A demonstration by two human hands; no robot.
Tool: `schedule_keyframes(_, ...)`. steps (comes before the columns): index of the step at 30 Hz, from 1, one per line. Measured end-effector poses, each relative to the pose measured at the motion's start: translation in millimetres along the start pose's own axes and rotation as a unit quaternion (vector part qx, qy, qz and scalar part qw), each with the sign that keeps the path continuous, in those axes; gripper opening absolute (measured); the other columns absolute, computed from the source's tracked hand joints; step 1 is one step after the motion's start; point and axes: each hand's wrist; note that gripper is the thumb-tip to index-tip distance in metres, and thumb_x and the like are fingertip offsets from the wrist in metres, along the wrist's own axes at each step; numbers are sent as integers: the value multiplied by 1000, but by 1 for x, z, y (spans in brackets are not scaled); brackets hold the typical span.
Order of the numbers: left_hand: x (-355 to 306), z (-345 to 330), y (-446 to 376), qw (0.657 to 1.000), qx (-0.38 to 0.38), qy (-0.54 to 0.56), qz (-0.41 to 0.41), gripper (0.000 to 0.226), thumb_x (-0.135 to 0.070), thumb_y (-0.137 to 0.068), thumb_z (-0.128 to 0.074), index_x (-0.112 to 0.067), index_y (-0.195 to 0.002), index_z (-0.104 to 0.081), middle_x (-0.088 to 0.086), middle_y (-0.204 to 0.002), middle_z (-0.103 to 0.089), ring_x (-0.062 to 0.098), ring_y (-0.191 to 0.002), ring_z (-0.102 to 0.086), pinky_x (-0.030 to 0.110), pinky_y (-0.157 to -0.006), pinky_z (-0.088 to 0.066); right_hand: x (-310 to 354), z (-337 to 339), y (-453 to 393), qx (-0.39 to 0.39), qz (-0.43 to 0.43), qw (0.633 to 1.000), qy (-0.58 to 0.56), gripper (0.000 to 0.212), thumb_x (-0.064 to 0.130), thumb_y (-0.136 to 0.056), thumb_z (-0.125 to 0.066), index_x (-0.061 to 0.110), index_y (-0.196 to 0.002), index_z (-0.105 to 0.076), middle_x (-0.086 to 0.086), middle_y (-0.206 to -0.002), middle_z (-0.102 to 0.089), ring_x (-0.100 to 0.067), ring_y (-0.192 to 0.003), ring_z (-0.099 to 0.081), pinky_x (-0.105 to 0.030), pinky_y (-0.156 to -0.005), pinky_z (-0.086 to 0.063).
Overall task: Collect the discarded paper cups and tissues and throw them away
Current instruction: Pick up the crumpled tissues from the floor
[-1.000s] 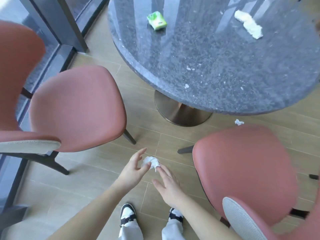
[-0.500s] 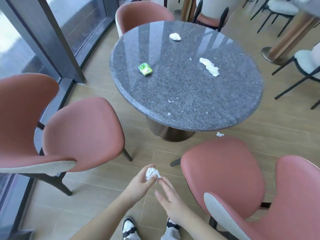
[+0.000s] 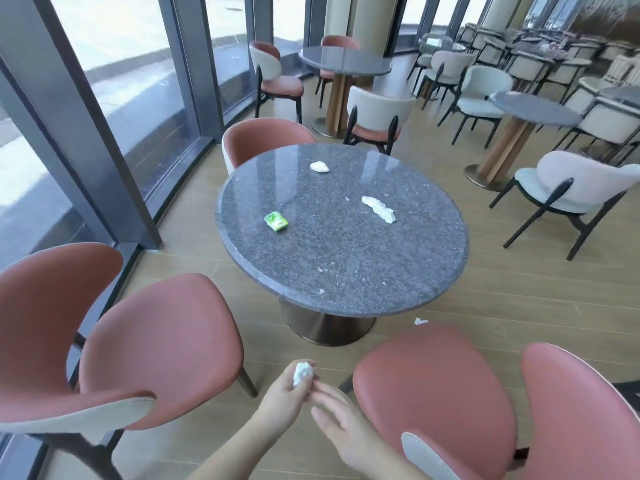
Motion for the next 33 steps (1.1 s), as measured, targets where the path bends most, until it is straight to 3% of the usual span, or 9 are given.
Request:
schedule_keyframes(5,-28,17,-2,998,-47,20,-42,25,-12,-101,-46,-27,-107,-65,0,-91,-75,14,-86,-71,32,-83,-59,2,9,4,-80,-4,995,-54,28,20,-105,-49,30,-127,-62,28,-141,-44,20,-130,-36,-11,-112,-26)
schedule_keyframes(8,-41,25,-1,996,-39,19,-76,37,0,-97,-40,-25,-92,-67,5,-74,-65,18,-69,-64,33,-72,-58,-7,12,6,-150,-46,982,-103,24,23,-104,-51,33,-121,-64,19,-134,-58,11,-123,-51,-18,-109,-38)
schedule_keyframes(11,-49,27,0,994,-20,-19,-102,49,5,-92,-35,-29,-67,-60,2,-67,-54,16,-59,-52,22,-59,-45,-14,16,14,-220,-82,958,-168,22,18,-101,-56,31,-115,-66,10,-120,-69,-1,-109,-66,-14,-88,-47)
schedule_keyframes(14,-51,21,-1,994,-13,-26,-101,41,-8,-96,-40,-31,-68,-58,-2,-64,-51,13,-57,-47,24,-60,-41,-20,24,27,-284,-92,938,-179,29,7,-96,-61,32,-109,-67,5,-109,-72,-6,-95,-68,-11,-77,-48)
schedule_keyframes(17,-55,9,-2,995,7,-14,-95,22,-39,-89,-47,-31,-74,-61,-4,-62,-51,12,-58,-48,27,-62,-41,-24,33,43,-326,-102,922,-184,37,2,-94,-63,36,-108,-66,10,-100,-71,-5,-92,-66,-13,-77,-48)
schedule_keyframes(22,-65,-17,-6,988,66,-33,-135,46,-61,-88,-47,-23,-63,-52,-5,-63,-54,12,-59,-49,16,-60,-42,-35,44,77,-376,-118,898,-195,41,0,-93,-60,37,-104,-70,19,-95,-68,-5,-94,-65,-20,-85,-49)
schedule_keyframes(25,-73,-39,0,983,89,-38,-158,30,-43,-93,-52,-25,-72,-63,-4,-67,-62,11,-62,-56,16,-63,-45,-41,50,101,-397,-125,886,-205,41,-3,-92,-59,36,-102,-71,13,-93,-66,-1,-85,-61,-17,-76,-47)
schedule_keyframes(27,-76,-55,6,983,98,-21,-155,19,-20,-98,-51,-27,-94,-68,-2,-77,-69,17,-72,-66,17,-68,-50,-46,53,117,-402,-126,881,-216,42,-5,-93,-57,34,-101,-70,9,-95,-63,-2,-82,-58,-14,-74,-45)
schedule_keyframes(33,-84,-109,26,977,136,10,-162,44,5,-97,-34,-21,-116,-63,5,-115,-70,21,-109,-68,36,-94,-56,-60,67,171,-421,-98,870,-236,26,13,-95,-66,34,-110,-68,13,-112,-67,4,-96,-62,-5,-80,-44)
Point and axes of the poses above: each hand's wrist, its own y-axis away from the middle knuckle, its own z-axis out of the back of the hand, x = y × z
